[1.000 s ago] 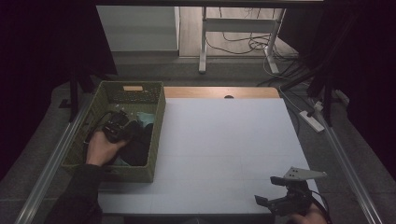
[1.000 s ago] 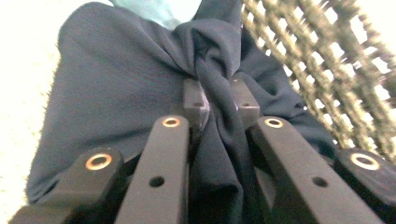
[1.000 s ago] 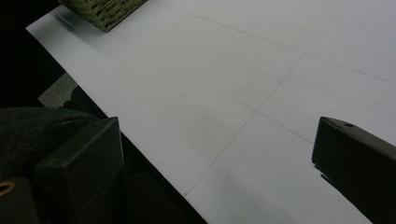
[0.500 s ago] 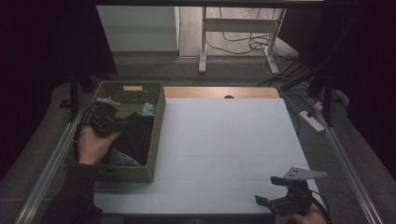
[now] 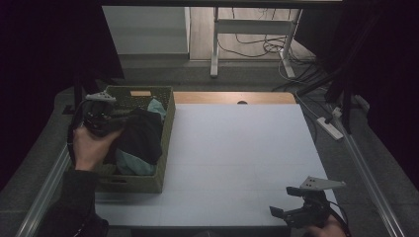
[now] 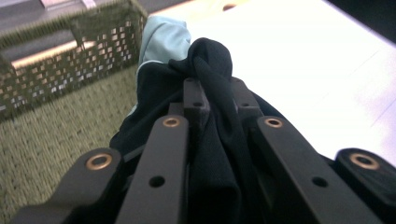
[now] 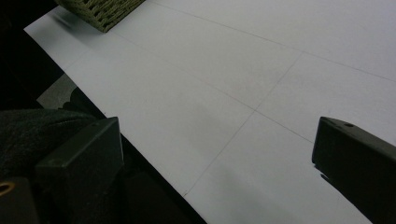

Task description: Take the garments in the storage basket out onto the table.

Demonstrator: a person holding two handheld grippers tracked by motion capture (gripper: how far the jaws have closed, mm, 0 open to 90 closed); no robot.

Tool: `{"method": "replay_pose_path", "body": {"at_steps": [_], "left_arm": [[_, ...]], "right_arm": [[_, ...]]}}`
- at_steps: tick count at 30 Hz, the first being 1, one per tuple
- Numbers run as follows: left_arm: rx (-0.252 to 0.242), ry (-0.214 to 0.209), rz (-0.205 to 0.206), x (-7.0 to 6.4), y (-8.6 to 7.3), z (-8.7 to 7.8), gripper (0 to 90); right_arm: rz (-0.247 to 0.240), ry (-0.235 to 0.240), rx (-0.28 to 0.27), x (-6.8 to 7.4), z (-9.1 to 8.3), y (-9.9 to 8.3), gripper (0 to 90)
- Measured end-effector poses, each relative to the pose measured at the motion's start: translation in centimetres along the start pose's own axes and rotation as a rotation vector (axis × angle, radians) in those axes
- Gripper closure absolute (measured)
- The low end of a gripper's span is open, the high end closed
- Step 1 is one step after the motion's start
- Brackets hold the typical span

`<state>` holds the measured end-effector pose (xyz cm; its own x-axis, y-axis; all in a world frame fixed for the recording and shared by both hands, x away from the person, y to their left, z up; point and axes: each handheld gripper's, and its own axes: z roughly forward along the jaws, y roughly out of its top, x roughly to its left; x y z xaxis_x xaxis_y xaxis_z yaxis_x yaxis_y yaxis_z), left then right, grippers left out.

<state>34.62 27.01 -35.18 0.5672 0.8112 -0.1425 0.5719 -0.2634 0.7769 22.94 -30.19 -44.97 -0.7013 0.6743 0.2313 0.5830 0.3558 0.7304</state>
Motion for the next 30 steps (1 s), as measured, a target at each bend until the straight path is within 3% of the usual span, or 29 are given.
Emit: {"method": "replay_pose_path", "body": {"at_steps": [13,30], "left_arm": [[-0.030,0.011,0.061,-1.5,3.8,-2.6,80.7],[-0.110,-0.063,0.123,-3.9,8.5,-4.2,80.6]], "right_arm": [[0.001,0.000,-0.002,0.0,0.0,0.0,1.9],[0.006,0.002,-0.005,-0.1,0.0,0.0,1.9]]}}
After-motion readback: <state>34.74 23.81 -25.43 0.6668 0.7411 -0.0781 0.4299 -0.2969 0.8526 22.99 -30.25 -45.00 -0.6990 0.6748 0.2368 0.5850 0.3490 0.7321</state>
